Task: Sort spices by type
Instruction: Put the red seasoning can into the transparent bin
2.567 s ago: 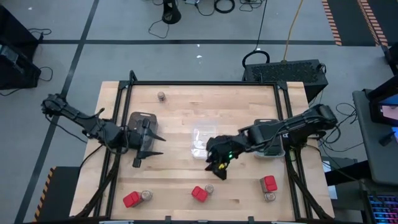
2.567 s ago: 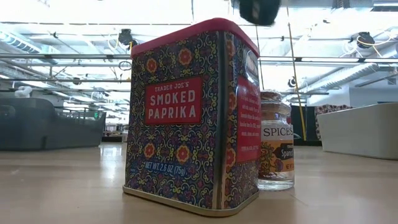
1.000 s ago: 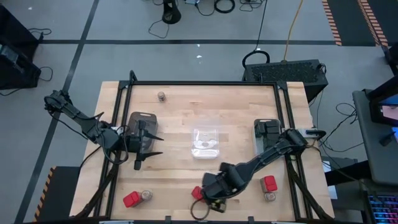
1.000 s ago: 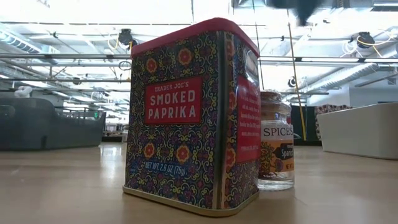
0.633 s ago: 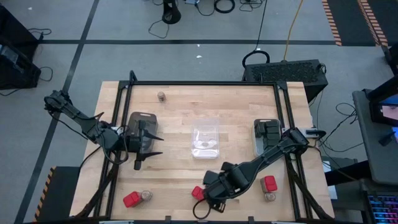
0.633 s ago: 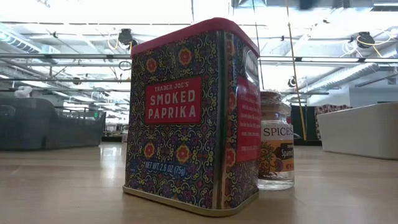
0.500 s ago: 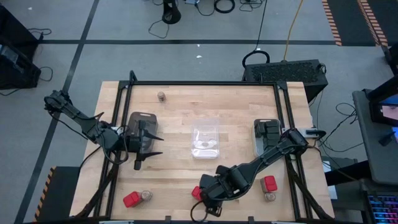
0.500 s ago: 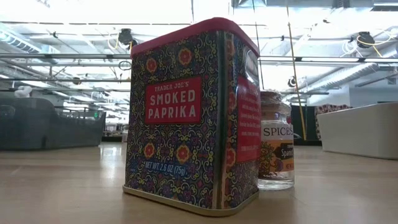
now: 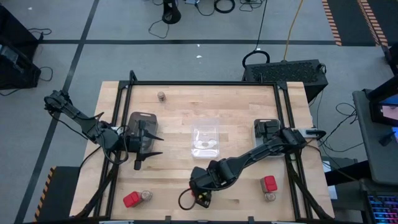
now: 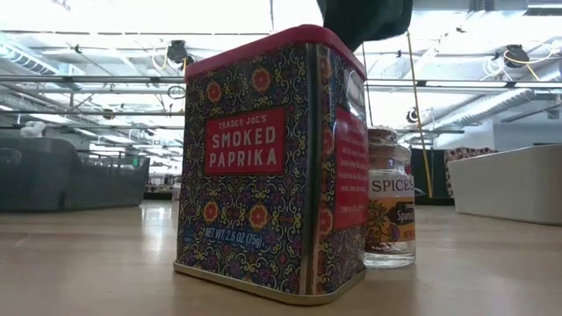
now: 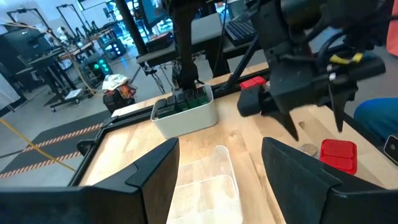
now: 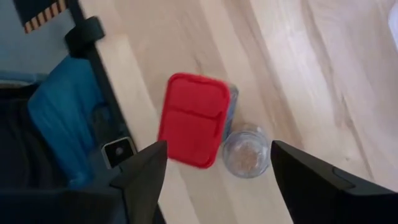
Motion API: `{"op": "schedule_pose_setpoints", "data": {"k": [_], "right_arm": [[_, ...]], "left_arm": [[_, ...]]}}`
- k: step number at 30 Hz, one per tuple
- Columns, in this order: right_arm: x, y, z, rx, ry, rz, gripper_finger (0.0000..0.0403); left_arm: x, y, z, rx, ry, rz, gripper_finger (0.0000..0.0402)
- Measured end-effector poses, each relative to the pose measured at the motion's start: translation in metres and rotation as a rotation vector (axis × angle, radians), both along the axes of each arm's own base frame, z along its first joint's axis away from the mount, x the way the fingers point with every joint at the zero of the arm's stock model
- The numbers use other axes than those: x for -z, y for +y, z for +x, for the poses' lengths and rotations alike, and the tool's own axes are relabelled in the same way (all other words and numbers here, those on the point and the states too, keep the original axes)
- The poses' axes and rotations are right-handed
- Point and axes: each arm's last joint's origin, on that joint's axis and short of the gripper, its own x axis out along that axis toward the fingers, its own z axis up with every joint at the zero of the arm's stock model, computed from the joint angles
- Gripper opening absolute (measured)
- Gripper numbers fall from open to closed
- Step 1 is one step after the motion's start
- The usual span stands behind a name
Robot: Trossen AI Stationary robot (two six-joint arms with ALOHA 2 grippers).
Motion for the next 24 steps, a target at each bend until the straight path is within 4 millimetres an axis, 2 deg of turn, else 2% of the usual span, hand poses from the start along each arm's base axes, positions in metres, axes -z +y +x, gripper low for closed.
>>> {"op": "schedule_pose_setpoints", "data": {"k": [8,14,19,24], "right_arm": [[0.025,0.004,0.008,0.005,0.044,-0.009,0.0271],[0.025,0.012,0.014,-0.005,-0.026,0.028,0.0271],[0.026,0.013,0.013,0.014,-0.021,0.008,0.0271],[0.037,0.016,0.017,0.003,-0.031,-0.010,0.0271]], "left_arm": [[0.000,0.000,0.000,0.001,0.001,0.004,0.0235],[0.000,0.000,0.000,0.000,-0.001,0.003,0.0235],[0.000,0.000,0.000,0.001,0.000,0.003,0.0235],[0.000,0.000,0.000,0.001,0.001,0.003,0.0235]]}}
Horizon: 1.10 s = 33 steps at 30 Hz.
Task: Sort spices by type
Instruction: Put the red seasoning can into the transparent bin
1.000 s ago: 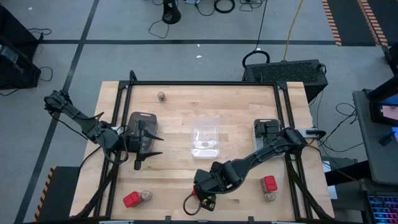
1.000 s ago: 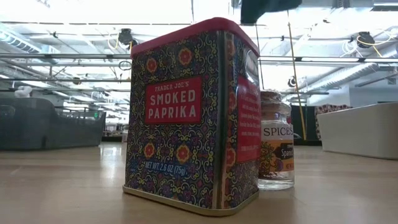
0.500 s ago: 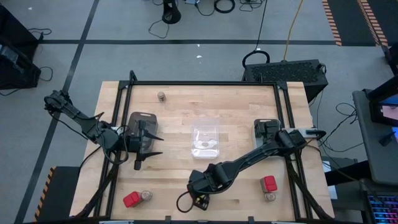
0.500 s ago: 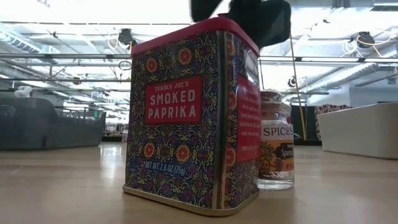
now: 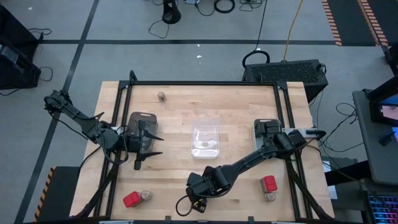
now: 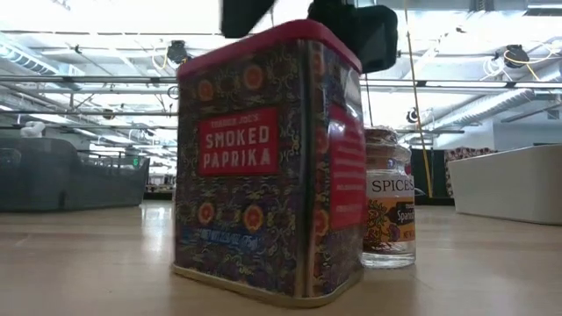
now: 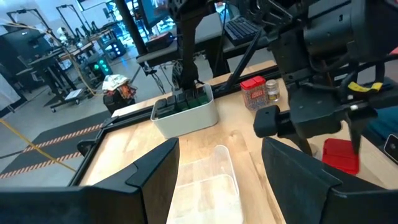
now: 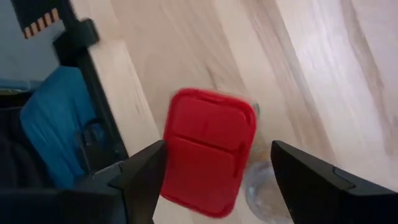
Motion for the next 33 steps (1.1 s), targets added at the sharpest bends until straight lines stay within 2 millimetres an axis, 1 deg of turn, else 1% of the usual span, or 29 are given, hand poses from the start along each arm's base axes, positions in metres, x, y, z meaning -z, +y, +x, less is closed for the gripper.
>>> {"op": "schedule_pose_setpoints", "data": {"k": [16,24,33], "right_arm": [[-0.0021,0.0026,0.0028,0.019,-0.044,0.010,0.0268],[-0.0008,0.0015,0.0016,0.021,-0.045,-0.037,0.0265],[-0.0013,0.0038,0.0025,0.015,-0.060,-0.025,0.0265]], "left_arm": [[0.0002,0.0000,0.0000,0.000,0.002,0.000,0.0235],[0.0002,0.0000,0.0000,0.000,0.002,-0.001,0.0235],[0.0003,0.0000,0.0000,0.000,0.002,0.002,0.0235]]}}
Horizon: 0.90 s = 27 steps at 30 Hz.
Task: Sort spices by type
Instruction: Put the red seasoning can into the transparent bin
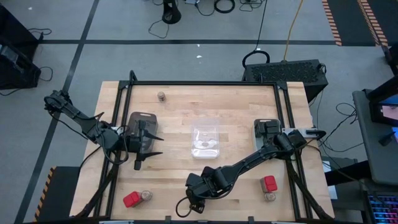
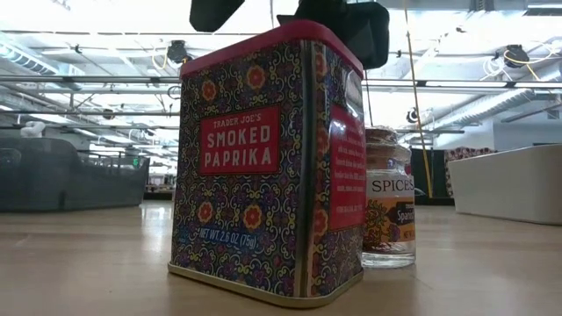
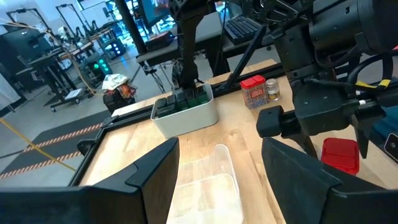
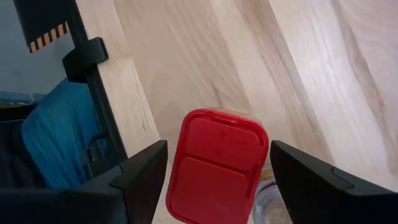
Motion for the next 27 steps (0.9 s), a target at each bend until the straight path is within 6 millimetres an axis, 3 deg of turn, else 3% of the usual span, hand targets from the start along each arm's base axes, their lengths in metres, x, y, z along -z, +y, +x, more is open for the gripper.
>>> {"op": "schedule_pose_setpoints", "data": {"k": [27], "right_arm": [[0.020,-0.001,0.008,-0.061,0.017,-0.030,0.0265]], "left_arm": [[0.000,0.000,0.000,0.000,0.003,0.001,0.0235]]}}
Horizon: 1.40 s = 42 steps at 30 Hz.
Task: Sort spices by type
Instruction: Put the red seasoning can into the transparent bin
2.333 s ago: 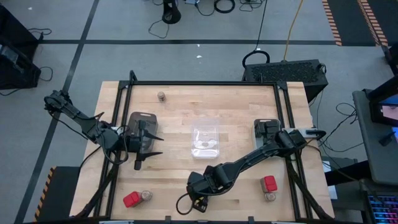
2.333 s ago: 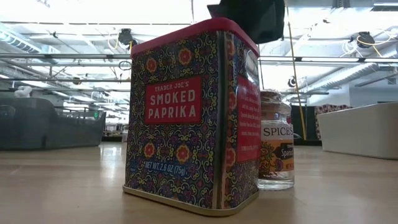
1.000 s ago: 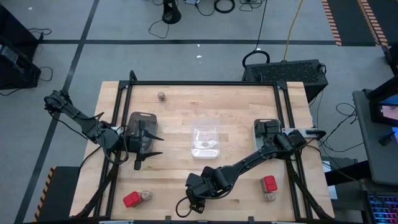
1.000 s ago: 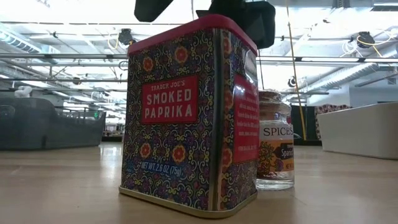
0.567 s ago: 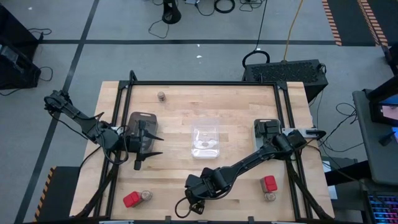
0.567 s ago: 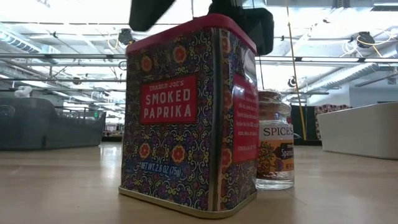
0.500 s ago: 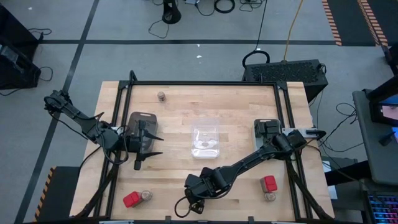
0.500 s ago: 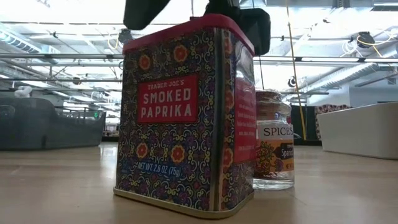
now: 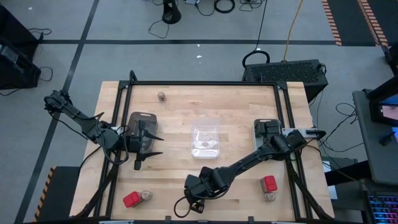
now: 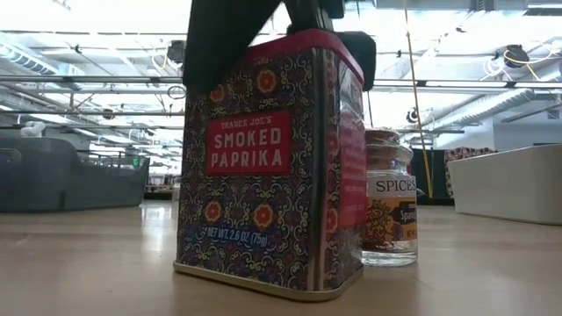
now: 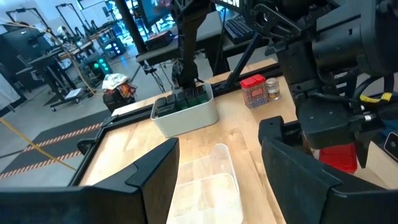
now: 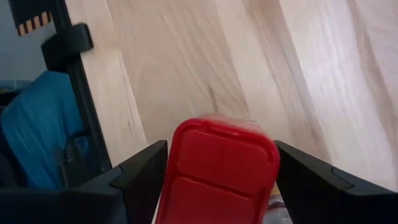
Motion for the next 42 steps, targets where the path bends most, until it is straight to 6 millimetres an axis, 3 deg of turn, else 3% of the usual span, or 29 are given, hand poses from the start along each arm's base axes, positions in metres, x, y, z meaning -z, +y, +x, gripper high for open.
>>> {"op": "schedule_pose_setpoints", "data": {"k": [8,18,24,32,42], "right_arm": [[0.005,-0.003,0.002,0.004,0.029,0.021,0.0260],[0.005,-0.004,0.002,0.020,0.039,0.029,0.0186],[0.000,-0.003,0.004,0.011,0.012,0.039,0.0192],[-0.040,-0.014,0.015,-0.078,-0.065,0.011,0.0188],[-0.102,-0.069,0.002,-0.077,-0.013,-0.177,0.0189]], "left_arm": [[0.000,0.000,0.000,0.000,0.001,0.000,0.0235],[0.000,0.000,0.000,0.000,0.001,0.000,0.0235],[0.000,0.000,0.000,0.000,0.001,0.000,0.0235],[0.000,0.000,0.000,0.000,0.000,-0.001,0.0235],[0.002,0.000,0.000,0.000,0.016,0.008,0.0235]]}}
